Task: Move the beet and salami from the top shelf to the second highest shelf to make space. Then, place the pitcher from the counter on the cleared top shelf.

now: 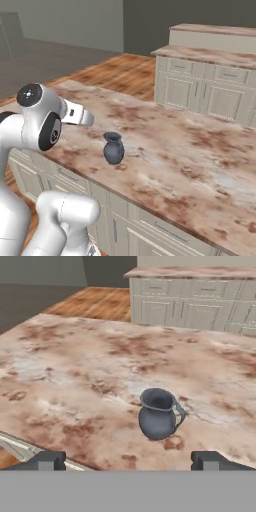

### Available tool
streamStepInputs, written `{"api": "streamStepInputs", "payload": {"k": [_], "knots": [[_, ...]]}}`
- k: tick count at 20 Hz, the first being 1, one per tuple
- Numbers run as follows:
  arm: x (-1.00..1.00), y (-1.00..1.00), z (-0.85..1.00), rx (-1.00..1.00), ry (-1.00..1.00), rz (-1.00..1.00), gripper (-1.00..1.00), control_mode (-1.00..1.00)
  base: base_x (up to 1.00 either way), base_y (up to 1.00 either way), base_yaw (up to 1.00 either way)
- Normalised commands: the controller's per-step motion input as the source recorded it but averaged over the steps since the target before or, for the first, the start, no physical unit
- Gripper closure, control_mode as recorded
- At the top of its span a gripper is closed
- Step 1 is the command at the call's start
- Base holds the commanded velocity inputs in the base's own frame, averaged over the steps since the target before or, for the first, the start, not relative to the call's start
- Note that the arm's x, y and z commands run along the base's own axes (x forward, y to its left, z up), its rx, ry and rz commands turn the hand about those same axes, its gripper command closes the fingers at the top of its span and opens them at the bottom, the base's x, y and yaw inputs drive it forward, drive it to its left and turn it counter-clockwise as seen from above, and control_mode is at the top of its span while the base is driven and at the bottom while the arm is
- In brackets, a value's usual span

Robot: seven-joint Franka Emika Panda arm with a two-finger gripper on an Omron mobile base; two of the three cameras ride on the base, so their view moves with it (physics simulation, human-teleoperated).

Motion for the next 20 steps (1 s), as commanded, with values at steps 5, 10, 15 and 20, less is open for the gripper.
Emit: {"api": "streamStepInputs", "payload": {"k": [5, 10, 15, 20], "knots": [[0.1, -0.21, -0.17, 0.0, 0.0, 0.14, -1.0, -1.0, 0.0, 0.0, 0.0], [0.12, -0.36, -0.27, 0.0, 0.0, 0.29, -1.0, -1.0, 0.0, 0.0, 0.0], [0.07, -0.58, -0.45, 0.03, -0.16, 0.58, -1.0, -1.0, 0.0, 0.0, 0.0], [0.1, -0.62, -0.62, 0.05, -0.13, 0.57, -1.0, -1.0, 0.0, 0.0, 0.0]]}}
